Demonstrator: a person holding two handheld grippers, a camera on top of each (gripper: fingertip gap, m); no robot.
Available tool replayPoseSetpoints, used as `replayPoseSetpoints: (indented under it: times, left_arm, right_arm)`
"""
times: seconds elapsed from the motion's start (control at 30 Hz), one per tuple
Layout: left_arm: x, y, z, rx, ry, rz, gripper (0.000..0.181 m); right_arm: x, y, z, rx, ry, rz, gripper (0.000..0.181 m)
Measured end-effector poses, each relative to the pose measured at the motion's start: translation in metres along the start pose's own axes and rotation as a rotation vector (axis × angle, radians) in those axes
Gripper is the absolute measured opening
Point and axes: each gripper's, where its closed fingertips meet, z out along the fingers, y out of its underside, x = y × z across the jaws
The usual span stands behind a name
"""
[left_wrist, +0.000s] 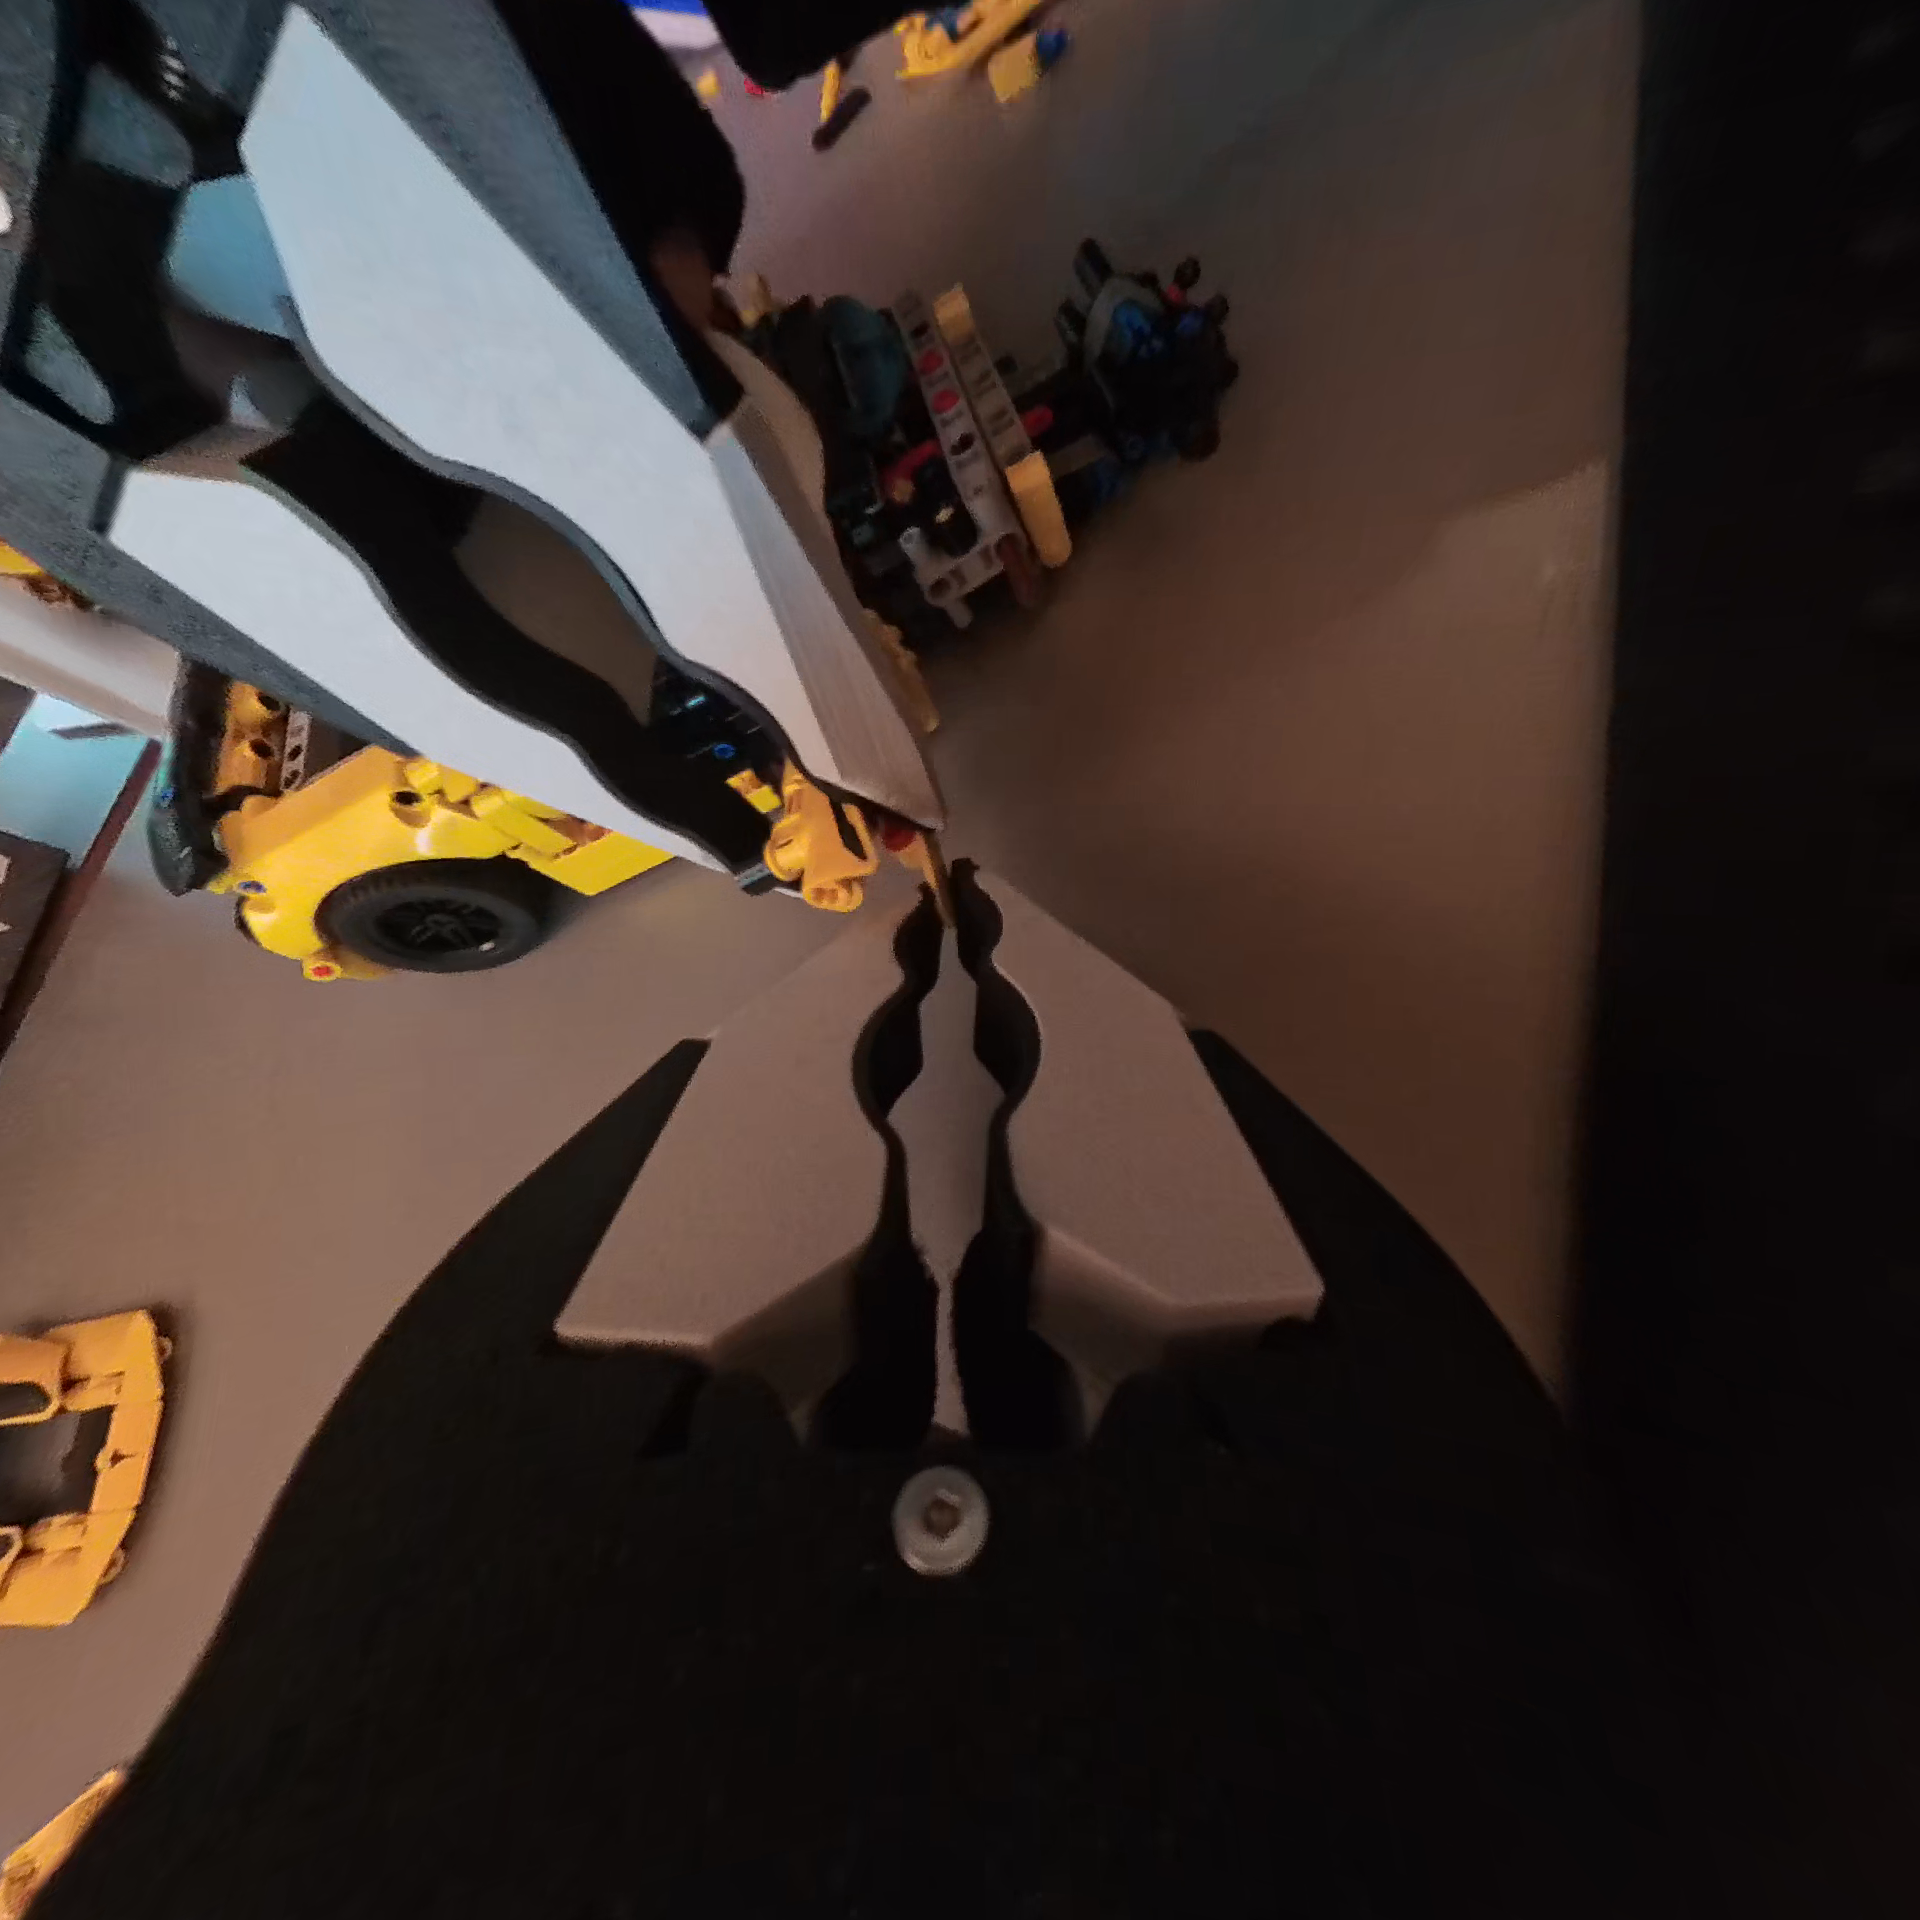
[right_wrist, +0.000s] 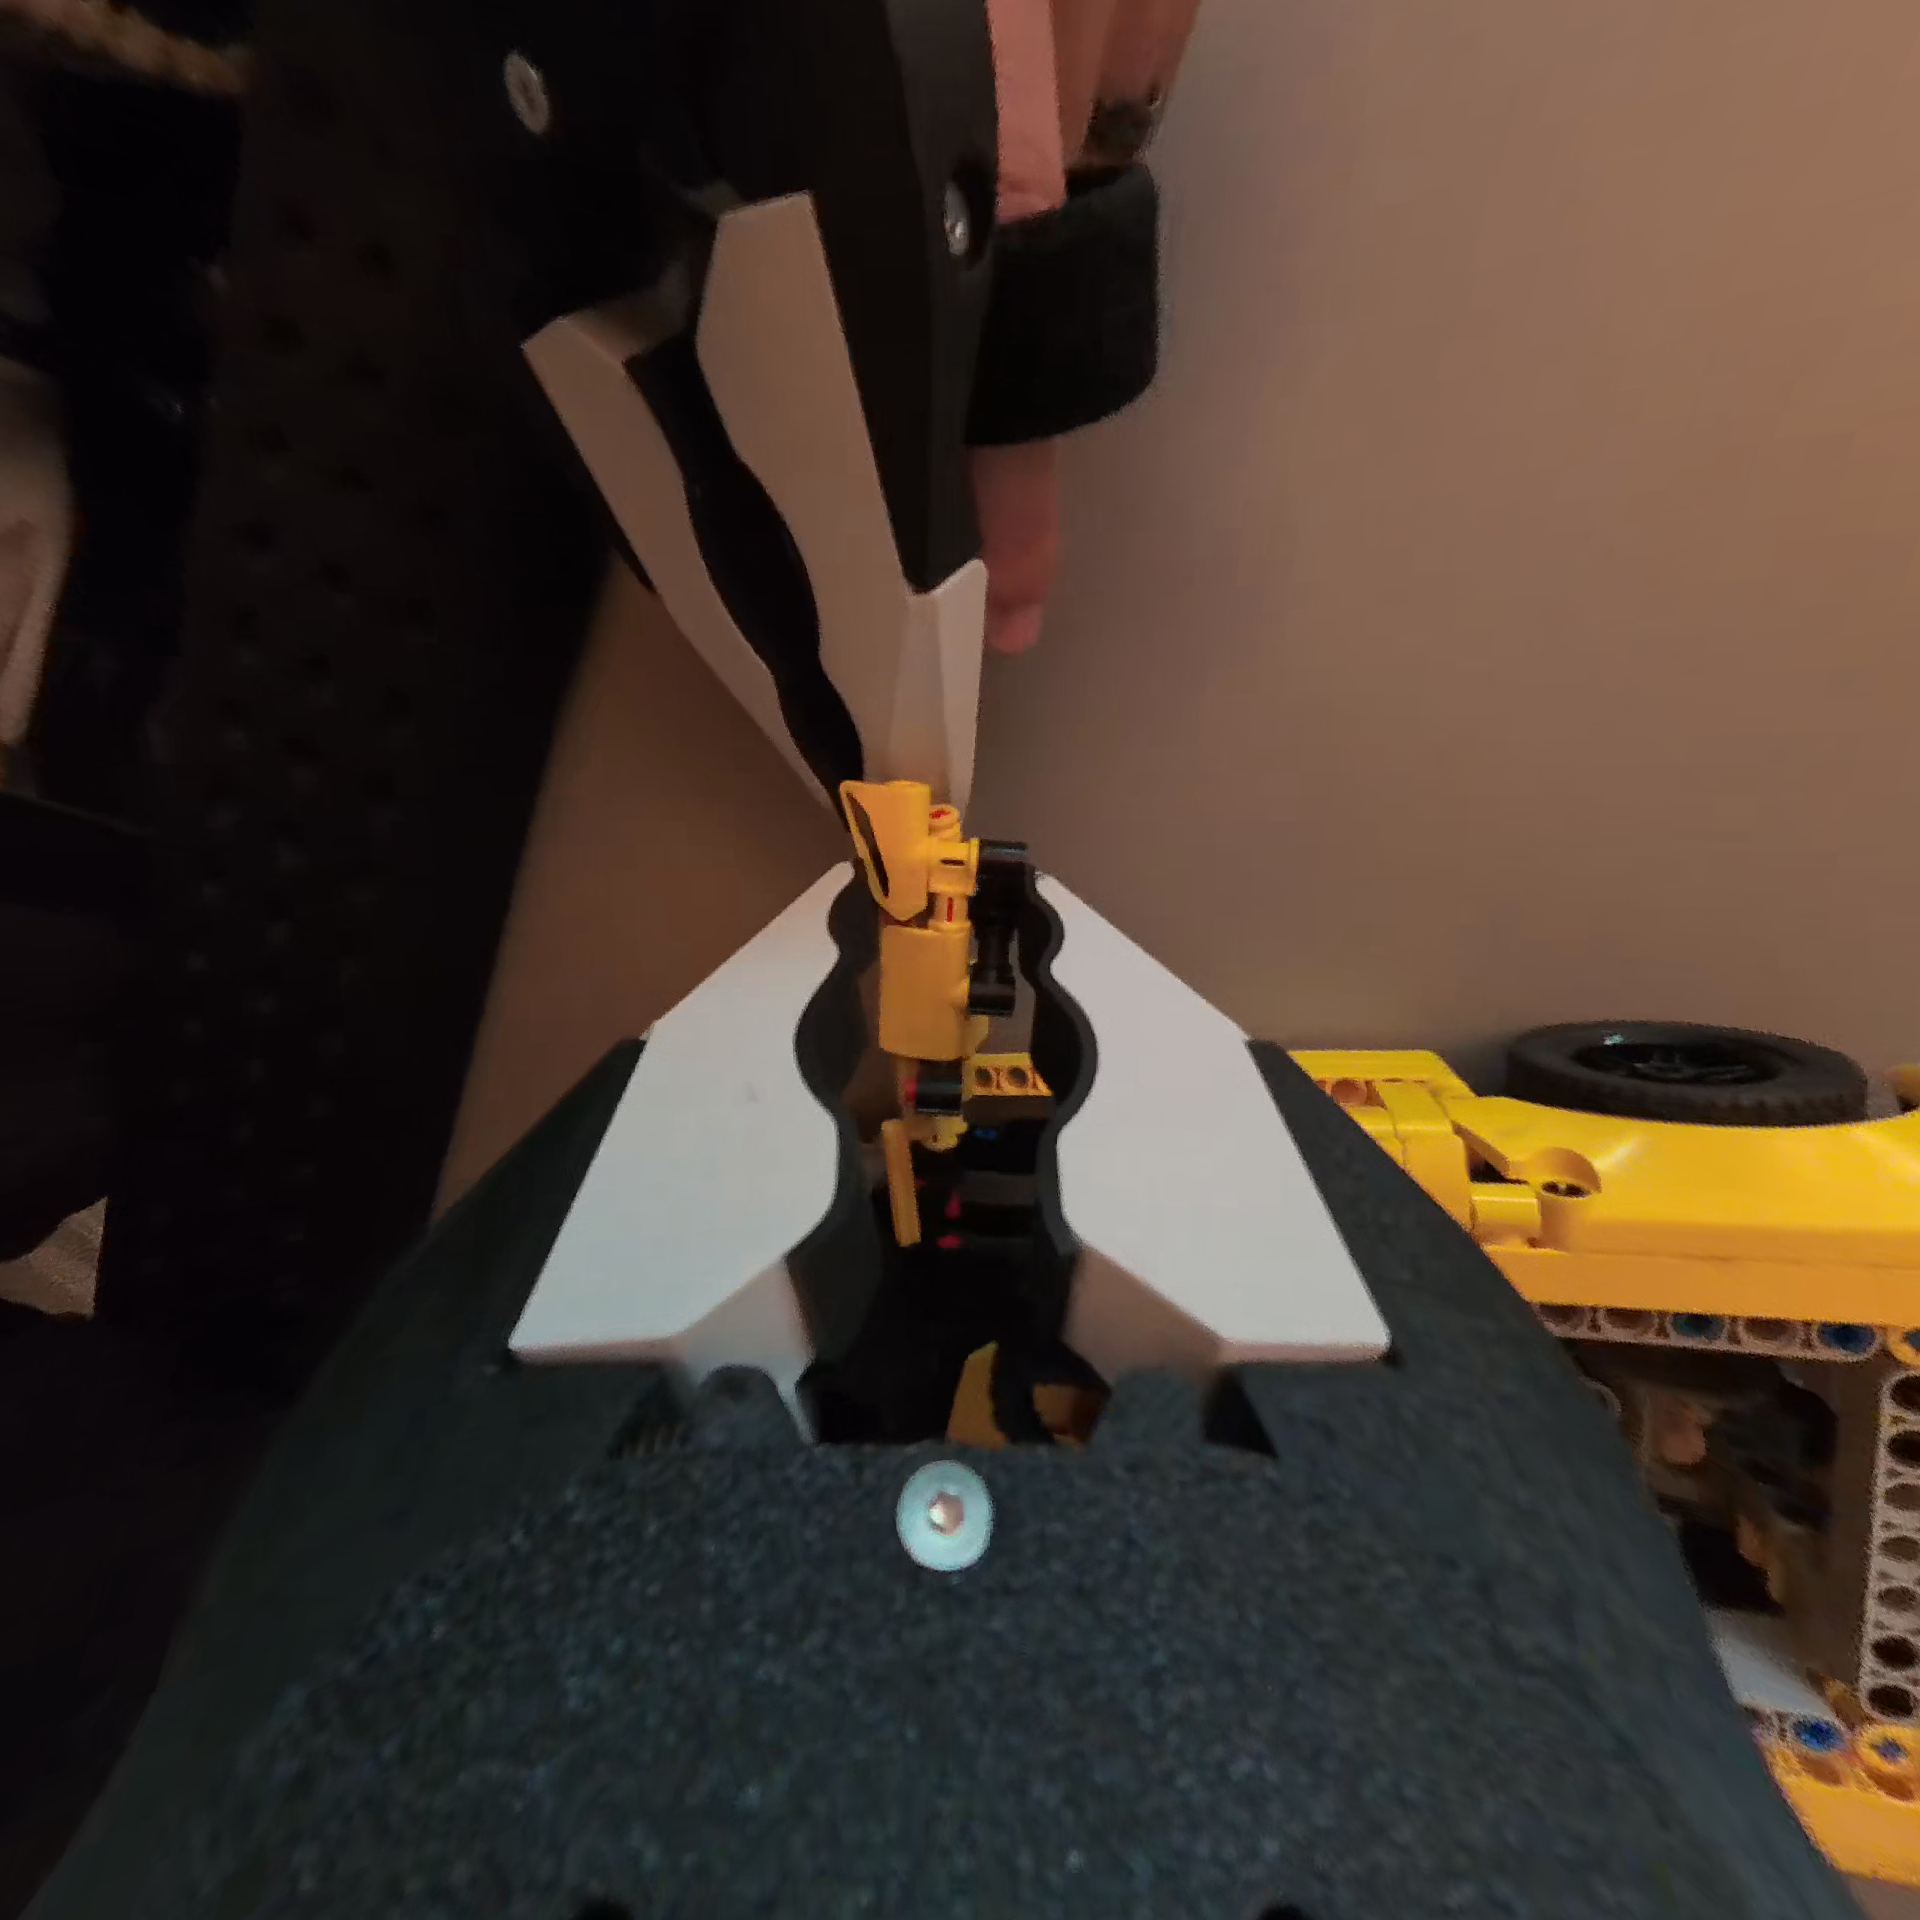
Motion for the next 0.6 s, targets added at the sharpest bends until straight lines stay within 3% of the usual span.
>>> replayPoseSetpoints:
  times: [0.37, 0.5, 0.6]
  left_arm:
    - [0.002, 0.001, 0.003, -0.011, 0.043, -0.058, 0.002]
    - [0.004, 0.000, 0.002, -0.011, 0.050, -0.074, 0.002]
    - [0.006, -0.002, 0.004, -0.021, 0.060, -0.118, 0.002]
  right_arm:
    - [-0.001, 0.001, 0.004, -0.030, 0.067, 0.049, 0.028]
    - [-0.006, -0.012, -0.008, 0.045, 0.175, 0.044, 0.040]
    - [-0.007, -0.025, -0.037, 0.193, 0.308, 0.096, 0.046]
